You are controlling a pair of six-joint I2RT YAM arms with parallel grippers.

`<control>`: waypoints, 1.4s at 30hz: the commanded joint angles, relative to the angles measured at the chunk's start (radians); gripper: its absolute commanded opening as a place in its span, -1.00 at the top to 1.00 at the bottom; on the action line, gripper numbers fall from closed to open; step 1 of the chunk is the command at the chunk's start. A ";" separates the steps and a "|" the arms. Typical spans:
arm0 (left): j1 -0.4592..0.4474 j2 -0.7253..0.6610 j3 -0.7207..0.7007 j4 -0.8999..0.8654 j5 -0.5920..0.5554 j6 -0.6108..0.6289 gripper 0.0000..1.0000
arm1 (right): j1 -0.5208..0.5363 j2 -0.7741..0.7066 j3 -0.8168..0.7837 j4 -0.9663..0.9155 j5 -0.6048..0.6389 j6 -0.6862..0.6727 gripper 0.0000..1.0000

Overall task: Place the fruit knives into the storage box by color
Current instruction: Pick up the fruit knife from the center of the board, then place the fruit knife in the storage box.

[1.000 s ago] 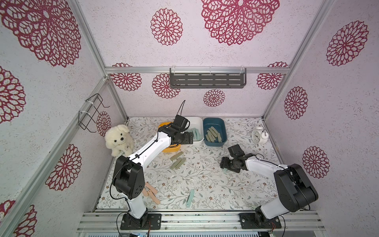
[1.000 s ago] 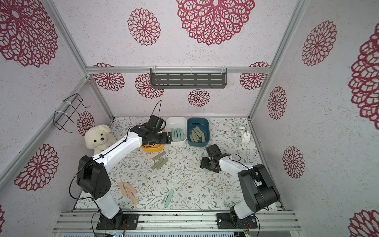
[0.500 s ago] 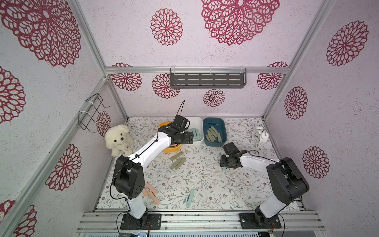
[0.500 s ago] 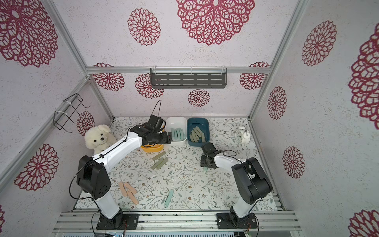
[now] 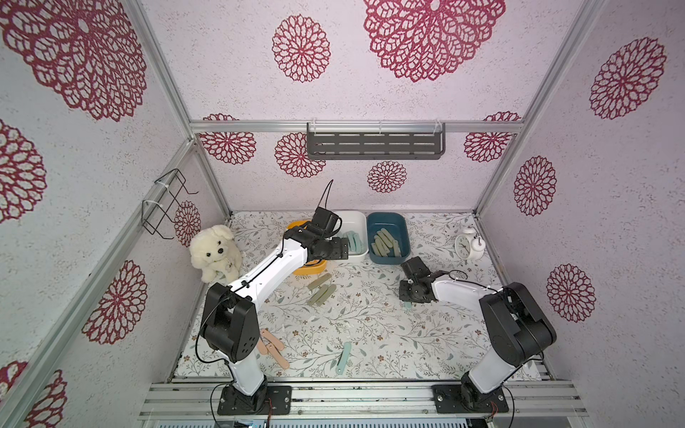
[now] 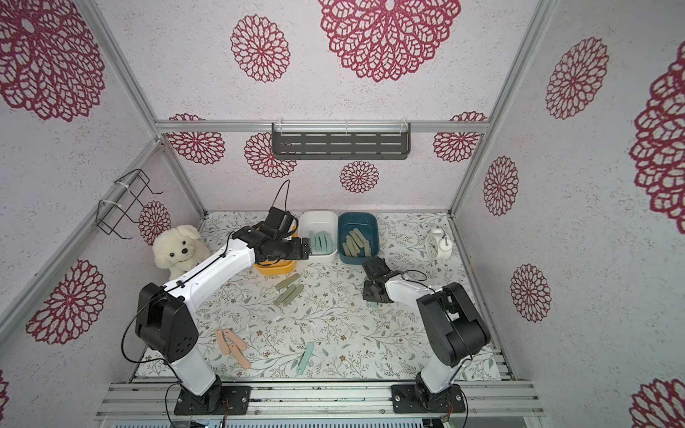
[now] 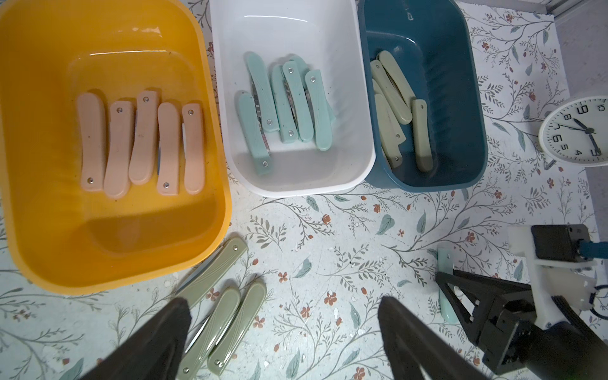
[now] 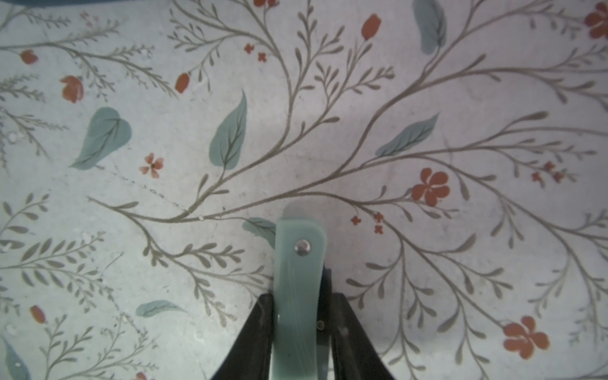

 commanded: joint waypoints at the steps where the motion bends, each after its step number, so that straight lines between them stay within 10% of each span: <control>1: 0.011 -0.035 -0.012 0.018 -0.004 0.010 -0.89 | 0.002 0.034 0.001 -0.107 -0.051 0.007 0.46; 20: 0.013 -0.039 -0.018 0.008 -0.001 -0.029 -0.88 | 0.088 0.017 0.210 -0.142 -0.082 0.010 0.51; 42: 0.068 -0.142 -0.168 -0.008 -0.015 -0.077 -0.88 | 0.127 0.604 1.117 -0.170 -0.097 -0.112 0.51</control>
